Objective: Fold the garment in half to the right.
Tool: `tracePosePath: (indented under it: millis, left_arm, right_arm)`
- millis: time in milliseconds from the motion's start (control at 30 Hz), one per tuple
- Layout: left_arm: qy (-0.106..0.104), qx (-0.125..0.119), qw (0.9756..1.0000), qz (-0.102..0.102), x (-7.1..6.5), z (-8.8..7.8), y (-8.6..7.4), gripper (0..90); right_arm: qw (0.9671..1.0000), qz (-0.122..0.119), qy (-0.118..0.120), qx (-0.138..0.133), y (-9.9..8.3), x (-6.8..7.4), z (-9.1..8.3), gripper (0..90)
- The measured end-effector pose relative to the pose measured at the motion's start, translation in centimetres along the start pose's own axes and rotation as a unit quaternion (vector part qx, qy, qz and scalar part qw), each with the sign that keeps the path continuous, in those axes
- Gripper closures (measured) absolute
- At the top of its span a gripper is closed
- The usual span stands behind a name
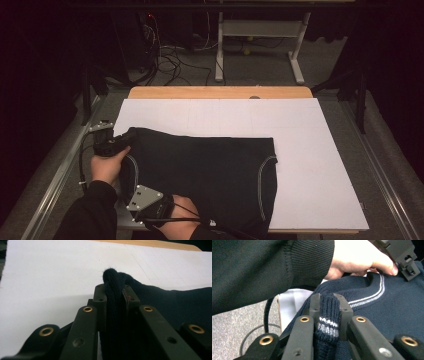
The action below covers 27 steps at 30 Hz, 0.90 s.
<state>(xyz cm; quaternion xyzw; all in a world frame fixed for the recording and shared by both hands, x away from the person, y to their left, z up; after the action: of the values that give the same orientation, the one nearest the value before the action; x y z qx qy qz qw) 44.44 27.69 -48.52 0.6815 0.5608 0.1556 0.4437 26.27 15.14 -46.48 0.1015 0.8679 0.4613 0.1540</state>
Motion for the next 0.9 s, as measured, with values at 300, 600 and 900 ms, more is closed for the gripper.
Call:
tracePosePath:
  millis: [300, 600, 900]
  left_arm:
    - [0.02, 0.002, 0.9998, -0.004, 2.2, -2.1, -0.4, 73.2]
    - [0.018, -0.002, 0.9998, -0.004, 1.5, -2.0, -0.1, 73.2]
    - [0.003, -0.001, 0.9999, 0.01, -1.4, -0.9, 0.7, 73.2]
  right_arm:
    - [0.9998, -0.006, 0.017, -0.012, 1.2, 1.2, 1.4, 80.1]
    - [0.9998, -0.006, 0.01, -0.016, 1.1, 1.1, 0.9, 80.1]
    - [0.9998, 0.001, -0.007, -0.02, 0.2, 0.0, -1.2, 80.0]
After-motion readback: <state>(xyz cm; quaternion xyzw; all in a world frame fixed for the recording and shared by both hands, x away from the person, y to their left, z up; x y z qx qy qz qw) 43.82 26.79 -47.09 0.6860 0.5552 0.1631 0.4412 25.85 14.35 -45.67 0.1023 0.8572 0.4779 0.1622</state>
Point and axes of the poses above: each handheld gripper's, and its own axes: z roughly forward along the jaws, y roughly out of its top, x roughly to its left, the point moved 8 cm from there along z, roughly forward along the jaws, and after that the axes turned 1 degree about z, right-handed, at the moved point
